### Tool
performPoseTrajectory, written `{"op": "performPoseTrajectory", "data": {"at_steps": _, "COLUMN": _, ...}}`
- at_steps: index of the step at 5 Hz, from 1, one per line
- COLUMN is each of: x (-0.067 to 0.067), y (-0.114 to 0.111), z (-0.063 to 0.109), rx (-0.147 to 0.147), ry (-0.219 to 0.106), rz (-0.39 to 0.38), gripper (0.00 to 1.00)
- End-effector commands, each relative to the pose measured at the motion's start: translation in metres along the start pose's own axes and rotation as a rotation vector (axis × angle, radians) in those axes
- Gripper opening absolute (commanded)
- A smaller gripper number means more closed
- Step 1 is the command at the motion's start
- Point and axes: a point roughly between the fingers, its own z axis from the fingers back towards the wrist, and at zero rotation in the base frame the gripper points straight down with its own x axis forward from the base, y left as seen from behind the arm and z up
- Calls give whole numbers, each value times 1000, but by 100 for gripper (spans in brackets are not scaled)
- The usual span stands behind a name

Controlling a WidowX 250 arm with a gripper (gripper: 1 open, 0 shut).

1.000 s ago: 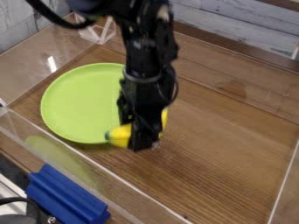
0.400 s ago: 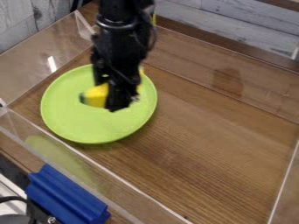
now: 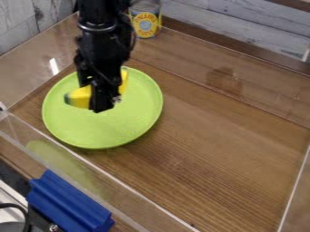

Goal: Put the banana in the green plate

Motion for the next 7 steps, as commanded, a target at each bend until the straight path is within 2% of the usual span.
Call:
{"op": "performPoseTrajectory", "data": {"at_steps": 1, "x": 4, "y": 16, "z": 1, "rx": 34, "ry": -35, "rz": 7, "gripper": 0}}
{"op": "performPoseTrajectory", "data": {"at_steps": 4, "x": 10, "y": 40, "z": -20, "rx": 38, "ry": -57, "rz": -2, "gripper": 0}}
{"op": "performPoseTrajectory", "data": {"at_steps": 7, "x": 14, "y": 54, "z": -40, "rx": 29, "ry": -62, "rz": -5, "gripper": 0}}
